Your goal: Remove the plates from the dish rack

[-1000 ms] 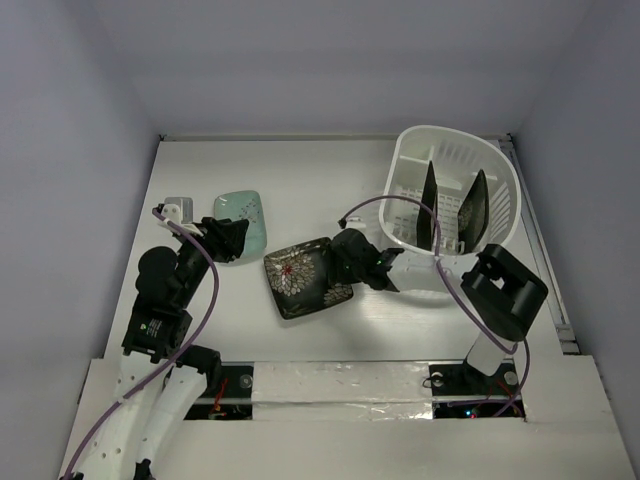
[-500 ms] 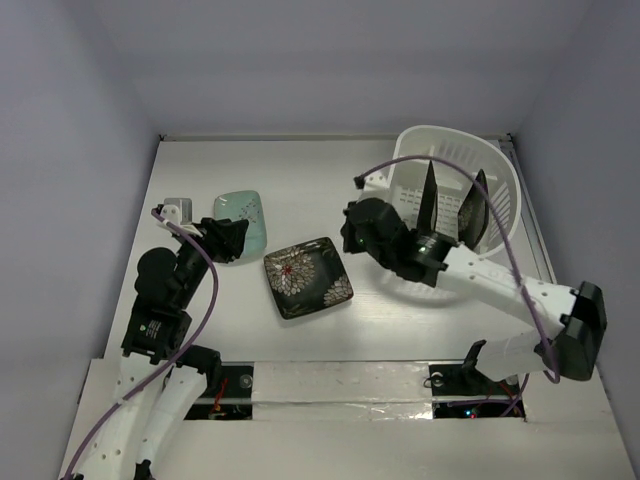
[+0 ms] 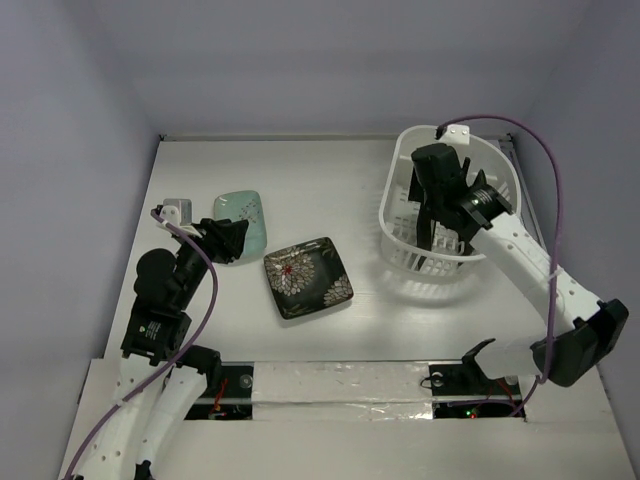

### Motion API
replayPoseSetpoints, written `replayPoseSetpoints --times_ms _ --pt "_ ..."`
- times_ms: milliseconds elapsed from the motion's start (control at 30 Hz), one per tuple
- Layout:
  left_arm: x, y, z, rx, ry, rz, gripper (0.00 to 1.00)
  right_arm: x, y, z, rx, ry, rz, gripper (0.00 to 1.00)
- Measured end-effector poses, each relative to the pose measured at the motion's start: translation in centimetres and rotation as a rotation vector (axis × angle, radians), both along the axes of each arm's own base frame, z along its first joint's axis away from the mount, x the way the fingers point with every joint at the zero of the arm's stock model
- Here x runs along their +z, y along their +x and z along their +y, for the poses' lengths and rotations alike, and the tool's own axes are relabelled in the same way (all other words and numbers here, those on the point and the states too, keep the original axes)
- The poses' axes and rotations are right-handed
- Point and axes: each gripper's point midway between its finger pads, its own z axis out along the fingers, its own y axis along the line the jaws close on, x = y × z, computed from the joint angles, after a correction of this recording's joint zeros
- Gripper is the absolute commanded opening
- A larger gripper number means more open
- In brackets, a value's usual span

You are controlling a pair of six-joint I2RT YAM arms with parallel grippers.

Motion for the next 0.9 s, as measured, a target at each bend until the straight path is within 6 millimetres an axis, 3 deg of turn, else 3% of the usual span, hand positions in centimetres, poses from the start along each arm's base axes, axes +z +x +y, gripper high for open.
replayPoseSetpoints --times_ms 167,400,500,600,800,867,900 --pt "0.0 0.0 0.0 -0.001 0.000 0.000 0.42 -3.7 1.0 -0.7 0.004 -0.089 0.131 0.63" --pt "0.0 0.0 -0.1 -0.005 0.000 0.000 0.42 -7.4 2.9 -2.6 -0.015 -0.144 0.249 0.51" --pt "0.0 -0.1 -0.1 -0.008 -0.001 0.000 0.42 -8.4 3.0 -3.2 -0.012 -0.152 0.277 0.50" --pt "0.0 -0.1 -0.2 -0.010 0.000 0.000 0.42 -9.3 2.7 -3.6 -0.003 -0.159 0.303 0.40" --pt "0.0 -0.1 -0.2 -0.012 -0.001 0.000 0.42 -10.8 1.6 -4.2 0.008 -0.155 0.341 0.45" --pt "0.0 -0.1 -0.2 -0.013 -0.001 0.000 0.42 -10.8 1.6 -4.3 0.007 -0.154 0.340 0.41" --pt "0.0 -0.1 -0.2 -0.014 -0.001 0.000 0.42 -10.8 1.6 -4.3 0.006 -0.154 0.340 0.35"
